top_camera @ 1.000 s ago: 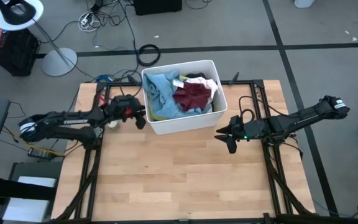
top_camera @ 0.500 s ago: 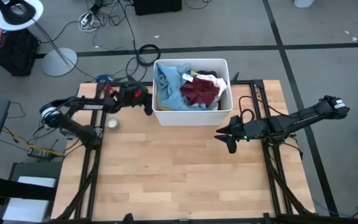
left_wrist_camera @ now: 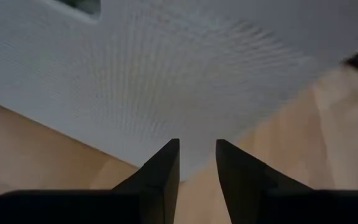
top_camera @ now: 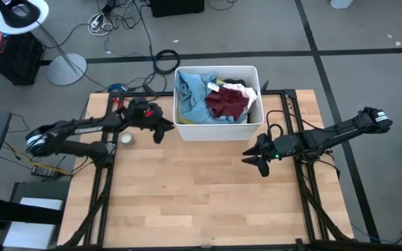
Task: Sort clothes
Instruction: Adjust the white laundry bin, then return to home position
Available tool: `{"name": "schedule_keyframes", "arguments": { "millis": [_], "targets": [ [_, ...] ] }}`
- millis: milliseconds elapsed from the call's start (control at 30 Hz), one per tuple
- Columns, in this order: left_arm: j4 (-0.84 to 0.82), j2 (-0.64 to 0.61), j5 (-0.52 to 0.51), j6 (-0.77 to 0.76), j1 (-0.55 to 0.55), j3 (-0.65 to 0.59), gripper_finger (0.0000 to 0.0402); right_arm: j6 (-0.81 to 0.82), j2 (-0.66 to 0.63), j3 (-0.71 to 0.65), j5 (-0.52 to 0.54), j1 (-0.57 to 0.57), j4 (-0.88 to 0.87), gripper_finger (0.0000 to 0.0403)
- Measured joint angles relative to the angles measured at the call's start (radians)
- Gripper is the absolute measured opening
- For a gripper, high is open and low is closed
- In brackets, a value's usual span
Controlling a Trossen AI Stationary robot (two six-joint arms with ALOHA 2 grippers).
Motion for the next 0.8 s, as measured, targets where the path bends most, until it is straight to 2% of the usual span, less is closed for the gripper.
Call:
{"name": "schedule_keyframes", "arguments": {
  "millis": [100,233,367,633,800],
  "targets": [
    [0.017,-0.133,-0.107,-0.066,-0.088,-0.062,0.0111,-0.005,0.0,0.0,-0.004,0.0,-0.007,0.0171],
    [0.02,-0.298,-0.243,-0.112,-0.217,-0.148,0.0111,-0.118,0.0,0.0,-0.004,-0.01,-0.026,0.0171],
    [0.075,-0.413,-0.331,-0.136,-0.335,-0.208,0.0111,-0.132,-0.004,0.0,-0.004,-0.019,-0.033,0.0171],
    [0.129,-0.453,-0.55,-0.108,-0.584,-0.245,0.0111,-0.171,-0.038,0.0,-0.015,-0.047,-0.033,0.0171],
    [0.328,-0.469,-0.63,-0.047,-0.712,-0.34,0.0111,-0.187,-0.07,0.0,-0.04,-0.048,-0.034,0.0171]
  ]
}}
